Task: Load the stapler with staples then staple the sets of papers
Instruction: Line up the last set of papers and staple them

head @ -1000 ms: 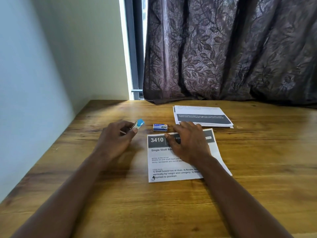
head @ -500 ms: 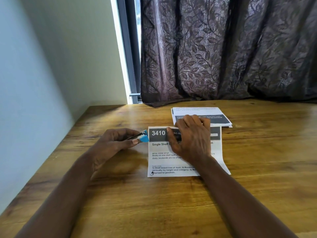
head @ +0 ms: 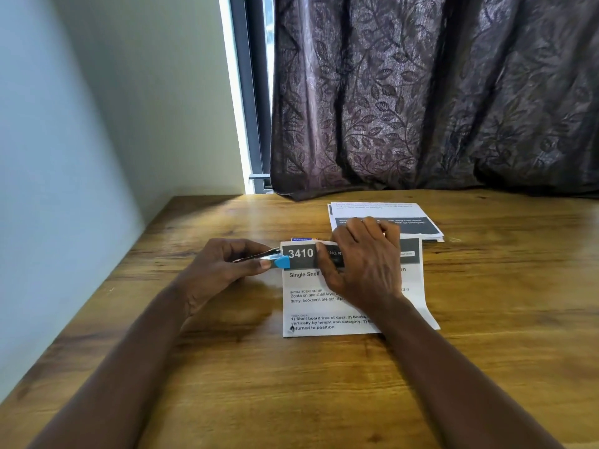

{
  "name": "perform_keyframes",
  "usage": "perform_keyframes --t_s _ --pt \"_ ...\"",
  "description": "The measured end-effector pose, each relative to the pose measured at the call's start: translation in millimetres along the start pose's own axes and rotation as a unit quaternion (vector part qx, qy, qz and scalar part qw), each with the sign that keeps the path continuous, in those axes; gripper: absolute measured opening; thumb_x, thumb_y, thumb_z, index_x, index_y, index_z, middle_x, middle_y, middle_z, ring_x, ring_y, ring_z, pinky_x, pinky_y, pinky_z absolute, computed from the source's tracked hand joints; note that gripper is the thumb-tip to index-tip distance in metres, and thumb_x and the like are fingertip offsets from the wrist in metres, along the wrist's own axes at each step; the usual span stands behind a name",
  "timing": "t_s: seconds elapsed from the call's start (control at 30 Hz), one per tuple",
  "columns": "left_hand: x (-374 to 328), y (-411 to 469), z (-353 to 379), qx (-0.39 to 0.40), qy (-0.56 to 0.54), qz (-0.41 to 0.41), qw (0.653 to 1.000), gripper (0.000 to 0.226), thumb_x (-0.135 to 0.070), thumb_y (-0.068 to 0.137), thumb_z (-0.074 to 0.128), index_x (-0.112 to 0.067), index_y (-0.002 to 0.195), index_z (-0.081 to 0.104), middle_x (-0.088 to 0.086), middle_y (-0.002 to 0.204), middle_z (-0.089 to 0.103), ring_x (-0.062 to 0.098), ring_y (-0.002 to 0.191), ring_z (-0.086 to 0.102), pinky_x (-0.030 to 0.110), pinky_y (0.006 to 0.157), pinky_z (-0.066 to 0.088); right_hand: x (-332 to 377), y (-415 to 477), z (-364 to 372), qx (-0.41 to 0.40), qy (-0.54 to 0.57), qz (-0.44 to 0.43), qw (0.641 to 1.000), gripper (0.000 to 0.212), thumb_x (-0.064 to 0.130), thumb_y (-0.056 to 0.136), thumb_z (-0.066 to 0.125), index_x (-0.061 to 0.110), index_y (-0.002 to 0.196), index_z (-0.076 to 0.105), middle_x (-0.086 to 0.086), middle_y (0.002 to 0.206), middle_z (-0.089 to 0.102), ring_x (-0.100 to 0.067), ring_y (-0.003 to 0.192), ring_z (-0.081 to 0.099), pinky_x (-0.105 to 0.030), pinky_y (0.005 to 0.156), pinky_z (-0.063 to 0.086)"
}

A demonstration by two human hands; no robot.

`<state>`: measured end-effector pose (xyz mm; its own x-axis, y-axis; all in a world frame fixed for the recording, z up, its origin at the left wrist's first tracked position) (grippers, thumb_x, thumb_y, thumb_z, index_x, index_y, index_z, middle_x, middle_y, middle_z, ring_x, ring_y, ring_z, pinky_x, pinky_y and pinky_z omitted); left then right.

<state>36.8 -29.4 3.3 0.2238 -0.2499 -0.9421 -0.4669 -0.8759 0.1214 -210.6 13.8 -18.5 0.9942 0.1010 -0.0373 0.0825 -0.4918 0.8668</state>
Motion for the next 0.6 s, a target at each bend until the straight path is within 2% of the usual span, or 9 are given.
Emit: perform_keyframes --t_s 0.1,0.27,0.4,0.5,0.6 --pt "1.0 0.3 -2.1 -0.003 0.009 0.002 1.0 0.024 -0.013 0.089 0.073 -0.013 0.113 0.077 0.001 0.104 0.079 0.0 0.086 0.065 0.013 0.073 0.049 0.3 -0.3 0.1 -0.002 -0.002 0.002 1.0 0.034 0.048 0.093 0.058 0.015 0.084 0.061 -0.004 0.082 0.058 -0.024 0.081 0.054 -0.044 0.084 0.039" --pt "0.9 0.9 -2.5 0.006 0.003 0.0 1.0 0.03 -0.028 0.083 0.081 -0.015 0.11 0.078 0.003 0.096 0.078 0.004 0.074 0.056 0.015 0.061 0.043 0.5 0.1 -1.0 -0.005 -0.007 0.0 1.0 0.034 0.048 0.094 0.057 0.016 0.084 0.062 -0.003 0.081 0.058 -0.024 0.081 0.054 -0.043 0.084 0.037" --pt "0.2 0.7 -0.5 0.007 0.011 0.011 1.0 0.024 -0.019 0.086 0.076 -0.013 0.109 0.078 0.0 0.098 0.079 -0.001 0.077 0.063 0.013 0.063 0.047 1.8 0.9 -1.4 -0.005 -0.011 -0.002 1.0 0.033 0.047 0.094 0.057 0.016 0.084 0.061 -0.003 0.08 0.057 -0.024 0.08 0.053 -0.043 0.084 0.037" --pt "-0.5 -0.7 -0.8 0.012 0.022 0.022 0.999 0.03 -0.024 0.084 0.08 -0.015 0.112 0.076 -0.002 0.104 0.078 0.008 0.087 0.067 0.022 0.07 0.052 1.4 0.5 -1.0 0.003 -0.018 0.005 1.0 0.033 0.048 0.093 0.057 0.016 0.086 0.062 -0.003 0.082 0.058 -0.024 0.081 0.054 -0.043 0.085 0.037" --pt "-3.1 -2.4 -0.3 0.007 0.015 0.018 1.0 0.038 -0.028 0.08 0.083 -0.016 0.115 0.074 -0.006 0.101 0.077 0.018 0.09 0.066 0.033 0.072 0.052 1.1 0.8 -1.0 0.009 -0.025 0.014 1.0 0.033 0.048 0.094 0.057 0.016 0.087 0.063 -0.003 0.083 0.059 -0.024 0.083 0.054 -0.043 0.086 0.037"
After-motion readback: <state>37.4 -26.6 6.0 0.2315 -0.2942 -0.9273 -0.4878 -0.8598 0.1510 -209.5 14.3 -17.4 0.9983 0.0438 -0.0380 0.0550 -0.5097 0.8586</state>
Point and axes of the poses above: each hand's wrist, its own y-axis towards the middle knuckle, its own z-axis out of the palm, x = y × z, the point moved 1 cm from there along y, towards the middle knuckle
